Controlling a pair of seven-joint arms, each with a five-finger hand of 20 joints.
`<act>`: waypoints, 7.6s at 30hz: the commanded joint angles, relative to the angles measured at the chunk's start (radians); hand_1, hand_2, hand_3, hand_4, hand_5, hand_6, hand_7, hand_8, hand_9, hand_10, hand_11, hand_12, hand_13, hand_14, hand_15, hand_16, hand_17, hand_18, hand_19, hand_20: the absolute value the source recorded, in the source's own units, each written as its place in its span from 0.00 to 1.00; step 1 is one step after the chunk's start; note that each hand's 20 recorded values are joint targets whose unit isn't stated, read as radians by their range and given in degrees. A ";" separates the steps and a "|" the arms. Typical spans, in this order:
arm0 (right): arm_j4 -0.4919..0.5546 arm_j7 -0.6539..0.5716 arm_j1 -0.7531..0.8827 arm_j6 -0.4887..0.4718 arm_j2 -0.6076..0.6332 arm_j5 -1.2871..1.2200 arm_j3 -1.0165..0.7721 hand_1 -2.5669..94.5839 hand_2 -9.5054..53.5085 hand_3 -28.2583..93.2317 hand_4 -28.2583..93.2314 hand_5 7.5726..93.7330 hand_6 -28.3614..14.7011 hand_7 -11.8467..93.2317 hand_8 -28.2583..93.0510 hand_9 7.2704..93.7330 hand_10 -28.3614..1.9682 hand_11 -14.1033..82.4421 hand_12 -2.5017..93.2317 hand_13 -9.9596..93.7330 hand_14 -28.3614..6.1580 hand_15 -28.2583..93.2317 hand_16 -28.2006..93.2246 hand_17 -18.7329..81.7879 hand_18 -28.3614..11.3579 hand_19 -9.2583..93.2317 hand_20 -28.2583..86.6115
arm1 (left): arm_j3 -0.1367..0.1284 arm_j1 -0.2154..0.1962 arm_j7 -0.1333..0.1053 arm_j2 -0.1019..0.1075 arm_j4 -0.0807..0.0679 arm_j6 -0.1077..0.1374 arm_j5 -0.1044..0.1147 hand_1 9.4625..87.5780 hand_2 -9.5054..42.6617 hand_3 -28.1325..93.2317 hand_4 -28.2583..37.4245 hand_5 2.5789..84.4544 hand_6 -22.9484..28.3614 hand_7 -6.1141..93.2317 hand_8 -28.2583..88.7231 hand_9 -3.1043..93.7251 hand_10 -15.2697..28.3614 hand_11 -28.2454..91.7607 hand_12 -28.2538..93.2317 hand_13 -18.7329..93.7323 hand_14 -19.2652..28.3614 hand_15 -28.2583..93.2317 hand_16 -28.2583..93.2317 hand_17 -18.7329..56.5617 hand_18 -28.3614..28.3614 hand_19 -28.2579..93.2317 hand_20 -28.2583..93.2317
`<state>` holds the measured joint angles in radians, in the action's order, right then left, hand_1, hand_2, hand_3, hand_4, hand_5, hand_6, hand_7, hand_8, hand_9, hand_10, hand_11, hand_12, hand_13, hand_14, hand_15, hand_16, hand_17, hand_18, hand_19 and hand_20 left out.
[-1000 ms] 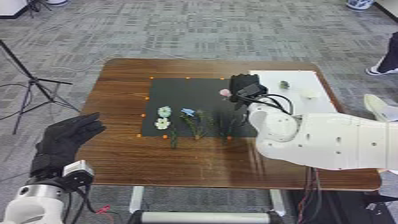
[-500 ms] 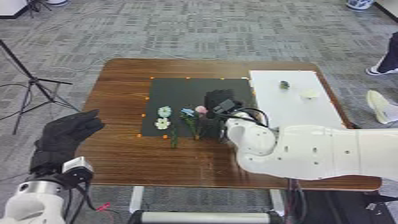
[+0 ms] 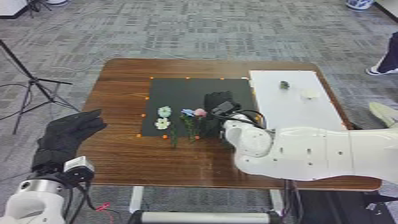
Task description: Arrange flowers
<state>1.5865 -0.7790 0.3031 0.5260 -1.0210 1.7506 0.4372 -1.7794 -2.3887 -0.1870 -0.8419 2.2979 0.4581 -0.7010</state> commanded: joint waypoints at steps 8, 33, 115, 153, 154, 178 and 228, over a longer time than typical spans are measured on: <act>-0.032 -0.021 -0.039 -0.045 0.007 -0.041 -0.017 0.51 0.00 0.87 0.00 0.64 0.67 0.37 0.13 0.80 0.61 0.37 0.33 0.72 0.57 0.77 0.43 0.38 0.16 0.93 0.31 | 0.002 0.007 0.021 -0.011 0.000 -0.016 -0.013 0.19 0.18 0.96 0.09 0.66 0.71 0.22 0.15 0.52 0.82 0.55 0.34 0.47 0.90 0.70 0.16 0.17 0.81 0.59 0.34; 0.034 -0.042 -0.289 -0.070 0.162 -0.063 0.078 0.40 0.03 0.92 0.01 0.53 0.61 0.33 0.09 0.65 0.39 0.46 0.19 0.64 0.39 0.81 0.35 0.33 0.08 0.91 0.33 | 0.005 -0.120 -0.145 0.072 0.032 0.098 0.095 0.19 0.18 0.96 0.09 0.66 0.71 0.22 0.15 0.52 0.83 0.55 0.34 0.47 0.90 0.70 0.16 0.17 0.81 0.59 0.34; -0.257 -0.128 0.000 -0.226 0.349 -0.054 -0.042 0.63 0.00 0.84 0.00 0.79 0.71 0.45 0.15 0.93 0.77 0.29 0.40 0.76 0.76 0.71 0.48 0.39 0.19 0.89 0.37 | 0.029 -0.057 -0.132 0.063 0.016 0.064 0.089 0.19 0.18 0.96 0.09 0.66 0.71 0.22 0.15 0.52 0.83 0.55 0.34 0.47 0.90 0.70 0.16 0.18 0.81 0.59 0.34; 0.063 -0.009 -0.184 -0.050 0.271 -0.008 0.043 0.62 0.00 0.86 0.00 0.82 0.71 0.43 0.16 0.96 0.78 0.28 0.42 0.79 0.75 0.70 0.50 0.41 0.16 0.91 0.37 | 0.014 -0.100 -0.130 0.062 0.032 0.084 0.093 0.19 0.18 0.96 0.09 0.66 0.71 0.23 0.15 0.52 0.83 0.55 0.34 0.47 0.90 0.70 0.16 0.18 0.81 0.59 0.34; 0.063 -0.001 -0.181 -0.047 0.261 -0.012 0.042 0.62 0.00 0.86 0.00 0.83 0.71 0.43 0.16 0.96 0.78 0.28 0.42 0.79 0.75 0.70 0.49 0.41 0.16 0.91 0.37 | 0.014 -0.097 -0.128 0.061 0.032 0.084 0.090 0.19 0.18 0.96 0.09 0.66 0.71 0.23 0.15 0.52 0.83 0.55 0.34 0.47 0.90 0.70 0.16 0.18 0.81 0.59 0.34; 0.019 -0.032 -0.014 -0.054 0.129 -0.031 -0.078 0.62 0.00 0.86 0.00 0.82 0.71 0.43 0.16 0.95 0.78 0.28 0.42 0.79 0.75 0.70 0.49 0.41 0.16 0.91 0.36 | 0.004 -0.048 -0.068 0.023 0.024 0.056 0.051 0.19 0.18 0.96 0.09 0.66 0.71 0.22 0.15 0.52 0.83 0.55 0.34 0.47 0.90 0.70 0.16 0.18 0.81 0.59 0.34; -0.123 0.117 -0.208 -0.173 0.185 -0.261 -0.002 0.29 0.16 0.91 0.03 0.41 0.59 0.27 0.12 0.45 0.13 0.36 0.18 0.44 0.13 0.81 0.29 0.23 0.04 0.82 0.33 | 0.031 -0.066 -0.133 0.075 0.017 0.087 0.096 0.19 0.19 0.96 0.09 0.66 0.71 0.22 0.15 0.52 0.83 0.55 0.34 0.47 0.91 0.70 0.16 0.17 0.81 0.59 0.34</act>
<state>1.5568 -0.7084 0.1964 0.2255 -0.8408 1.4676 0.3425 -1.7609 -2.4515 -0.2906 -0.7848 2.3149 0.5275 -0.6255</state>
